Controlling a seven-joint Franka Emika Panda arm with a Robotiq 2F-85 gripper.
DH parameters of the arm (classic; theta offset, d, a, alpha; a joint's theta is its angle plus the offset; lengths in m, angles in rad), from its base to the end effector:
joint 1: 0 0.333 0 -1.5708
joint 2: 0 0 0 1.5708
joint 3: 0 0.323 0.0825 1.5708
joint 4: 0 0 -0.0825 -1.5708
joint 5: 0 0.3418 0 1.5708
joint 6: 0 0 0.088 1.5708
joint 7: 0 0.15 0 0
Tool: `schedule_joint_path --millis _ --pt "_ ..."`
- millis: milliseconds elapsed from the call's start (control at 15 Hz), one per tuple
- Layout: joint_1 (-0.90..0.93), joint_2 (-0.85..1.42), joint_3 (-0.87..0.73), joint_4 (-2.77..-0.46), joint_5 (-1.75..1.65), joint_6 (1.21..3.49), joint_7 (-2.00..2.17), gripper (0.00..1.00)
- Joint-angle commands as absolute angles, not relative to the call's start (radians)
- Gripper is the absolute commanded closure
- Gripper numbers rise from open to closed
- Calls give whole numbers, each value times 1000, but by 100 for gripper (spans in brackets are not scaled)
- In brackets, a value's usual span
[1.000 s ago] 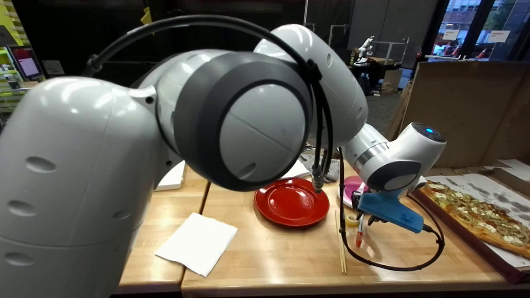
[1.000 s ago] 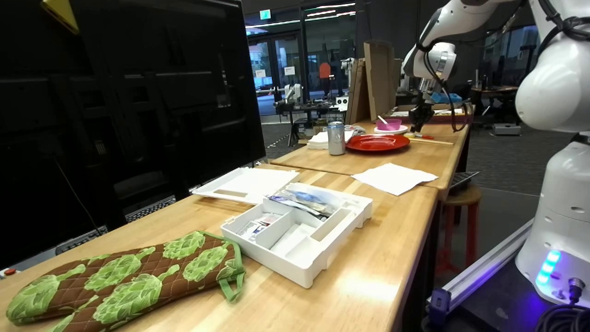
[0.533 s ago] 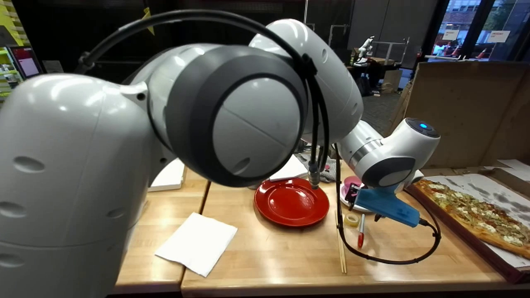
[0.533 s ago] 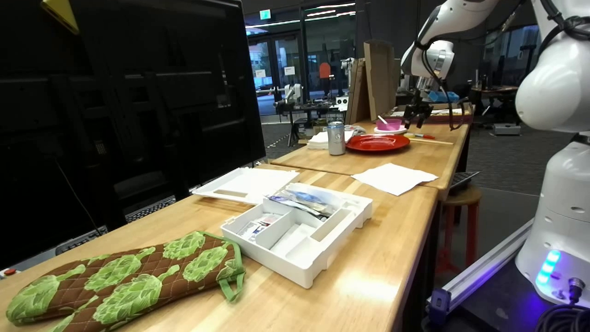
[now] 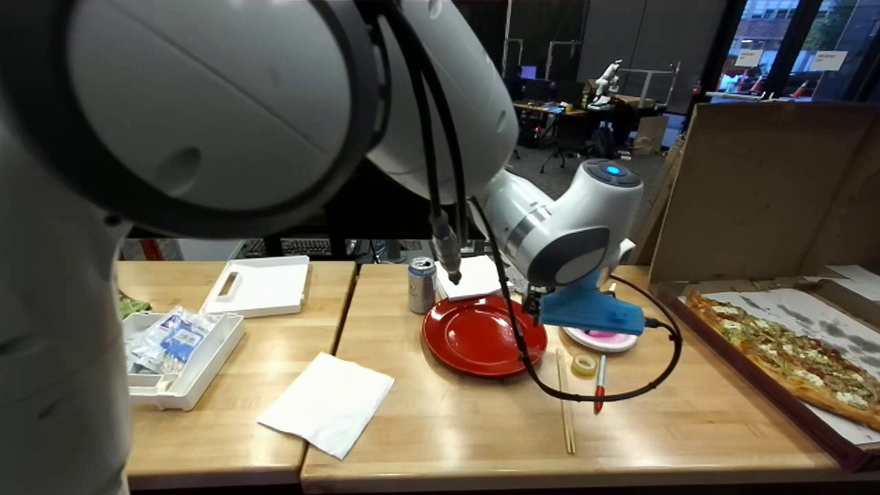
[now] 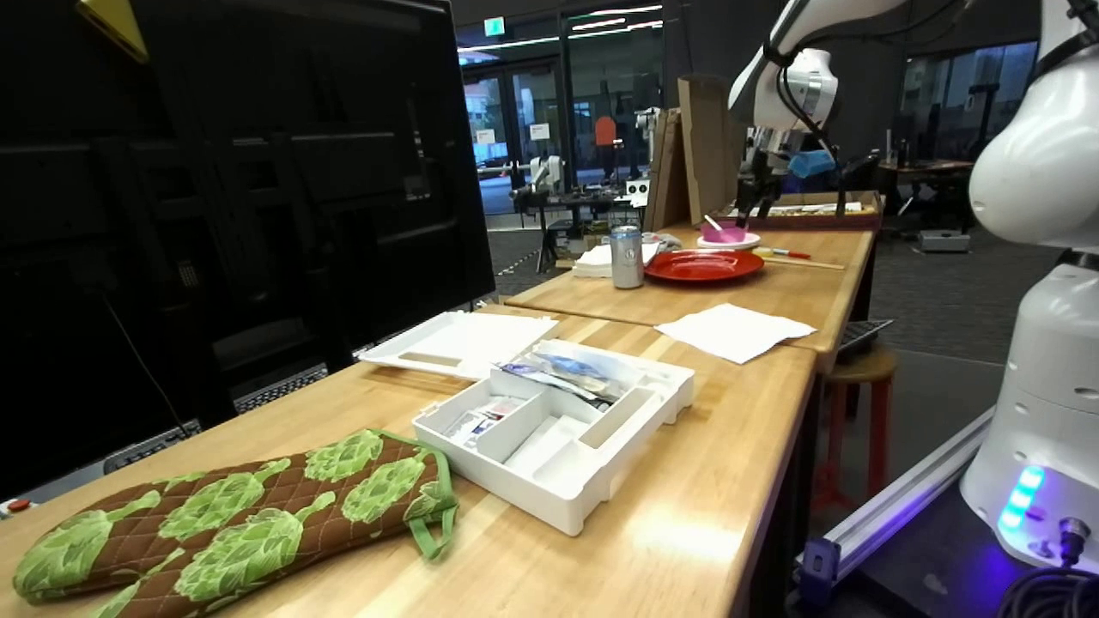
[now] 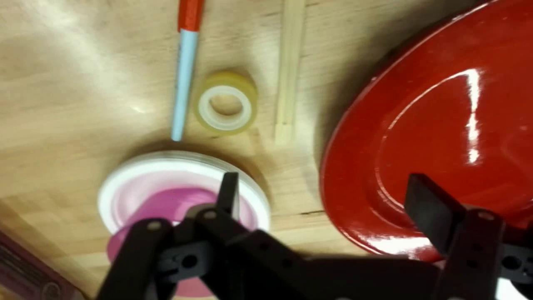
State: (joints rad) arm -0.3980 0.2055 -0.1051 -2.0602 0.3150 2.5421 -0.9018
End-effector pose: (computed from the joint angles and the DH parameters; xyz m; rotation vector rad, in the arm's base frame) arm 0.5178 -0.2786 0.3576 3.0547 0.2572 0.5182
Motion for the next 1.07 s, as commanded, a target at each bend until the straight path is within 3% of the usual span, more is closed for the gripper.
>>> schedule_joint_path --millis 0,467,1000 --pt "-310 31 -104 -2282 213 2655 -943 0" --pt "-199 -107 -82 -2497 128 2862 -1014 0" --pt "-203 -32 -94 -2430 129 2829 -969 0"
